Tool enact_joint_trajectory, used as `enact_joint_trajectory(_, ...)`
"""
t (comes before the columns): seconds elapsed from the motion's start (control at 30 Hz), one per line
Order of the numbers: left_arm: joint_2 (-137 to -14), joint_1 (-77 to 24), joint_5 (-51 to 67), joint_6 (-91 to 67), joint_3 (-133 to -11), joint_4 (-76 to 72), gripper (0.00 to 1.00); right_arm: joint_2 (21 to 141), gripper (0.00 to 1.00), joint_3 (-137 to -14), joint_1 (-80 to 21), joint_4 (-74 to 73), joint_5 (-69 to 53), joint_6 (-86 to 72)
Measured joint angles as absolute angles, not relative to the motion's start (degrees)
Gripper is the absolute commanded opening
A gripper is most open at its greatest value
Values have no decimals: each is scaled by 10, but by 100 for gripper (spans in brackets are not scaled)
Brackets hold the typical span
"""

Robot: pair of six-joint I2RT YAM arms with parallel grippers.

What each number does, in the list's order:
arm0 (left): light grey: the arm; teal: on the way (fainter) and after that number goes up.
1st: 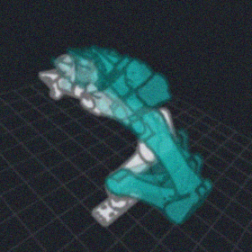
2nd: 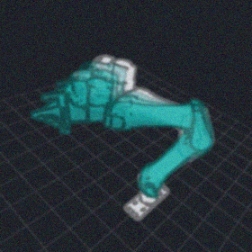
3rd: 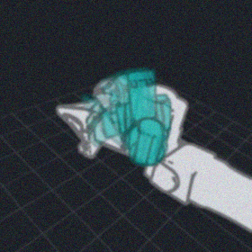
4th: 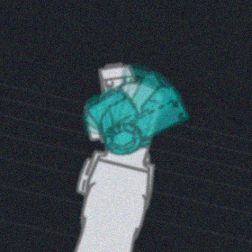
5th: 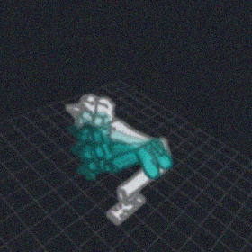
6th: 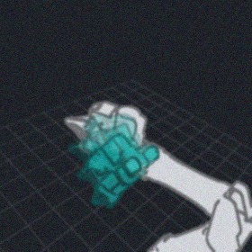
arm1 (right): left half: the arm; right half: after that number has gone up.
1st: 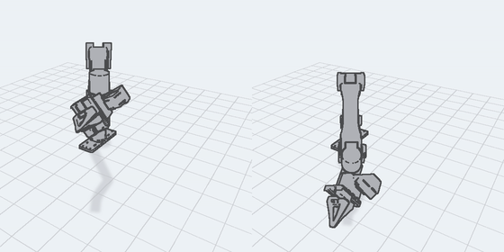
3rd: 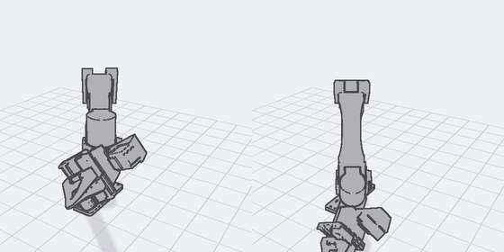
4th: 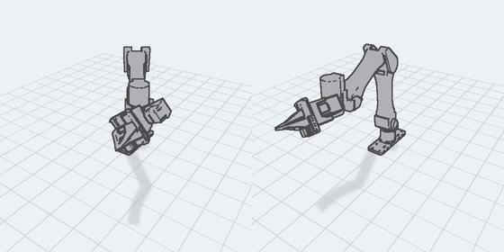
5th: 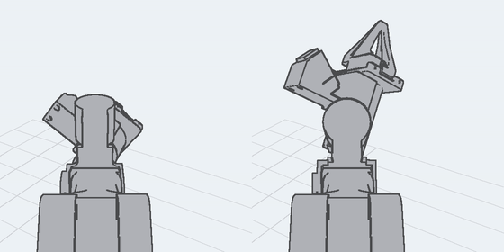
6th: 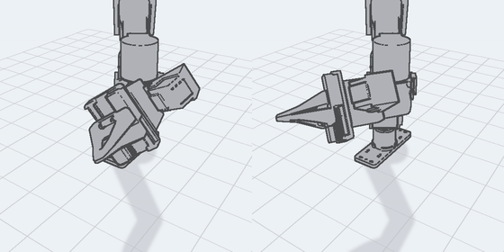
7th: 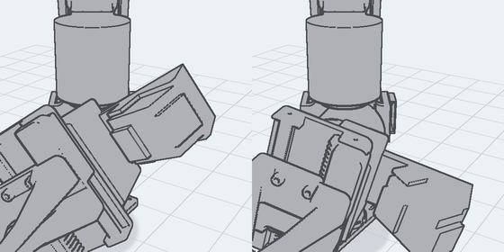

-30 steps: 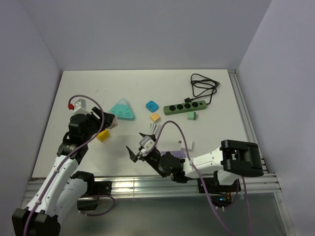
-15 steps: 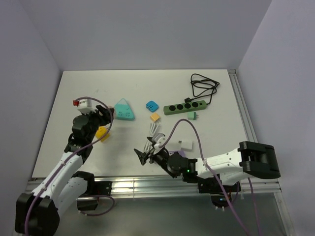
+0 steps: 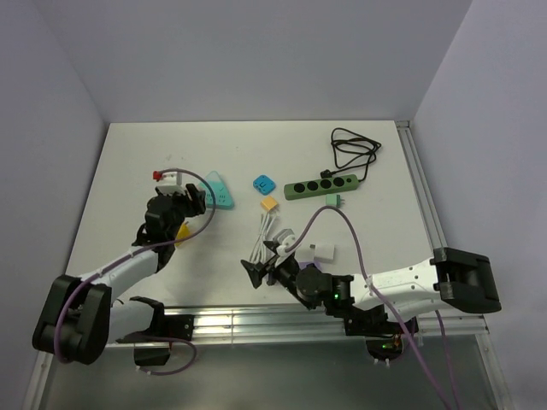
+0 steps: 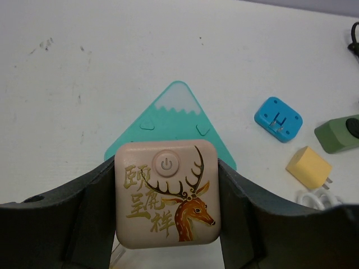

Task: Insert the plug
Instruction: Pick up the plug from the center of the board.

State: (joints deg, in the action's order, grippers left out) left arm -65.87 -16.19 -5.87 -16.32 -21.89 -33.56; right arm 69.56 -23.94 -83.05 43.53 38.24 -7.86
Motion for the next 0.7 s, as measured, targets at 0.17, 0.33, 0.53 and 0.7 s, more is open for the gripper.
enact_joint_trajectory(0.17,-696,-169,-47,-134,-222,-356,0,675,84,-240,-827,395,389,-99)
enact_joint_trajectory(0.33,-705,-170,-32,-109,-249,-357,1,664,83,-244,-818,338,390,-119)
enact_joint_trajectory(0.53,-707,-170,-22,-89,-273,-355,0,654,83,-248,-784,300,373,-147)
enact_joint_trajectory(0.7,-735,-170,-22,-80,-296,-349,0,651,82,-248,-730,293,333,-170)
